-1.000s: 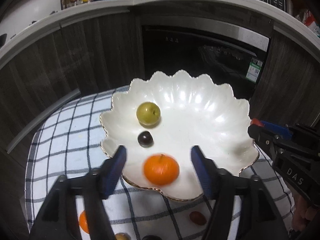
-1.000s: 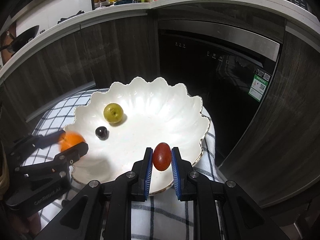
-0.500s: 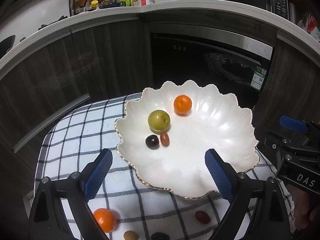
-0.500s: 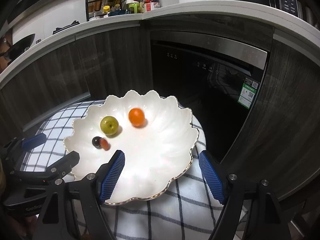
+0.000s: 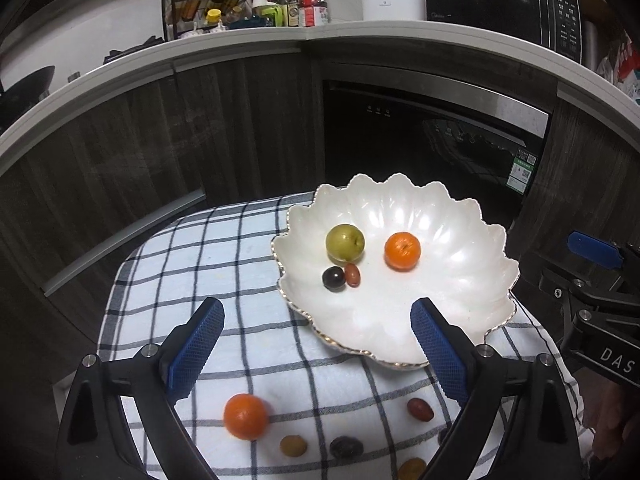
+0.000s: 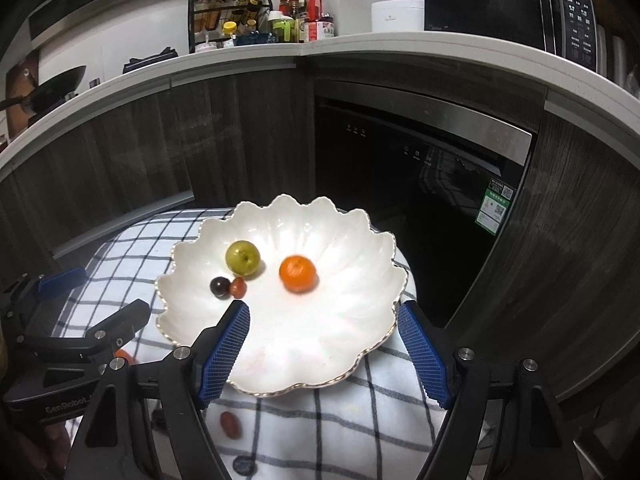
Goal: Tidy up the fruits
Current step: 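Withdraw both open tools from the bowl back over the cloth, then grasp the brown round fruit with the right tool while the left grasps a small tan fruit, then carry the brown and tan fruits over the white bowl and release both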
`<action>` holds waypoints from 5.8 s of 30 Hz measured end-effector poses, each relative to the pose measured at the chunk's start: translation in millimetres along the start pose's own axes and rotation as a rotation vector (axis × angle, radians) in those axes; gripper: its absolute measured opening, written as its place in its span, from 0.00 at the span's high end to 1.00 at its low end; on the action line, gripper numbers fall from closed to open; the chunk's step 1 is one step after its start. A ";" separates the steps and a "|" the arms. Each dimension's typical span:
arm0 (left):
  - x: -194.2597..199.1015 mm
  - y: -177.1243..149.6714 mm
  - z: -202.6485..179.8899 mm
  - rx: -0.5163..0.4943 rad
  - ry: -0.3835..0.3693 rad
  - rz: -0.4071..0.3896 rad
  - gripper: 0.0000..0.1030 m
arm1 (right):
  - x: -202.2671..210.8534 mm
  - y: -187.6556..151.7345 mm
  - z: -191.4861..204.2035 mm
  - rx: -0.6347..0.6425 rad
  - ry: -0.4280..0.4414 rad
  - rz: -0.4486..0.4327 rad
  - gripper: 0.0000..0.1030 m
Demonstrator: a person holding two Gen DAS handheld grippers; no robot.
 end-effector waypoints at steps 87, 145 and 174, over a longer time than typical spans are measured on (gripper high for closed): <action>-27.4 -145.1 9.3 -0.175 -0.132 0.138 0.55 | -8.8 -165.4 94.9 0.135 0.127 0.244 0.50; 13.1 -126.2 15.0 -0.094 -0.075 0.132 0.77 | 16.6 -141.0 95.9 0.122 0.173 0.179 0.73; 17.2 -62.8 -10.3 -0.096 -0.079 0.061 0.77 | 19.2 -76.1 48.2 0.066 0.090 0.076 0.73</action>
Point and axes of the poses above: each gripper's, at about its wrist camera, not at the fingertips, and x roughly against the way its jaws point, z to its left, y to its top, the point moved 8 cm from there along -x, roughly the way its jaws point, and after that the axes turned 3 degrees about -x, right-handed, at the moved point
